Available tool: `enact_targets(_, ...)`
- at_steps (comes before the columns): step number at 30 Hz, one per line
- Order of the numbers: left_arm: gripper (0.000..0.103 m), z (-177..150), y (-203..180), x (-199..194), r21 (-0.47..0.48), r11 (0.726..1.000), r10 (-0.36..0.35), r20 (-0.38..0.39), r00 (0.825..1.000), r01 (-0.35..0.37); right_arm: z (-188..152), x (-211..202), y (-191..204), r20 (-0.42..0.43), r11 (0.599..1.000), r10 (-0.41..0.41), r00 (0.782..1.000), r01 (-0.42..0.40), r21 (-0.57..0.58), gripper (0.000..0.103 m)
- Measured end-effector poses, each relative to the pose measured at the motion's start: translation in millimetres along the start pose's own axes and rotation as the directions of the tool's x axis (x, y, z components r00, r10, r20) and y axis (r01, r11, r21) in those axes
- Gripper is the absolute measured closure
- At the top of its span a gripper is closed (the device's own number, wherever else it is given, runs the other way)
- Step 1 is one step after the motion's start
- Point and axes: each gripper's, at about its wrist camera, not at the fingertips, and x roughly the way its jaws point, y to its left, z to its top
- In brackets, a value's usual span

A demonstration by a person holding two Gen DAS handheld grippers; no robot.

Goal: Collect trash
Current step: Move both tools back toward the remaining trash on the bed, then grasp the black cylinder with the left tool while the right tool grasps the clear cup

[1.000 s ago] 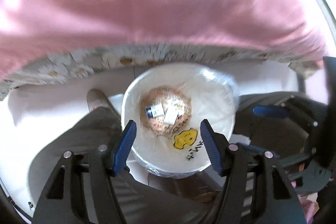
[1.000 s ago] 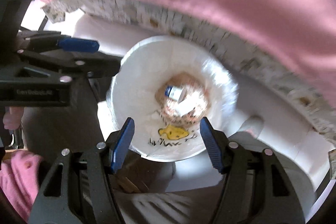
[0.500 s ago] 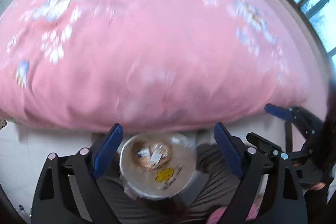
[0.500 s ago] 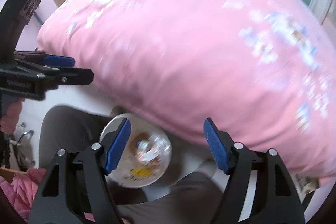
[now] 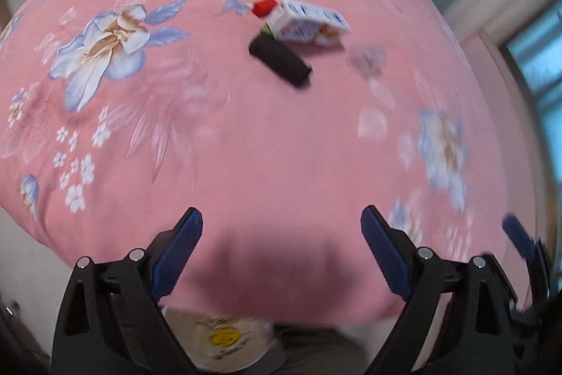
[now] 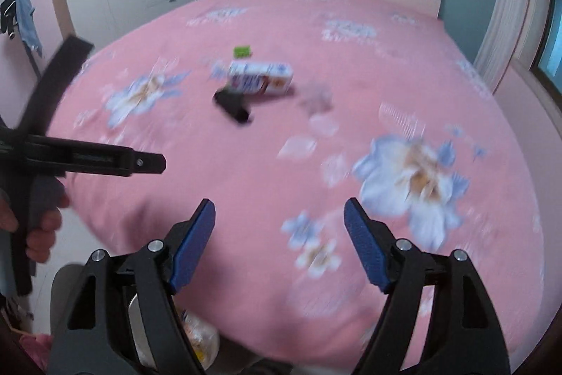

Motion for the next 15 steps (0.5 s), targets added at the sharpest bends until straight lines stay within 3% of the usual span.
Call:
enact_targets(6, 0.010, 49.7, -3.9, 30.1, -0.156, 0.988, 0.014, 0.032, 0.999, -0.009, 41.4, 35.1, -30.1, 0.026, 1.000, -0.004, 1.000, 0.004, -0.003, 0.028)
enact_targets(15, 0.010, 101.6, -12.4, 93.0, -0.267, 0.963, 0.051, 0.037, 0.998, -0.039, 82.7, 128.7, -54.4, -0.019, 0.999, 0.010, 1.000, -0.011, -0.052, 0.028)
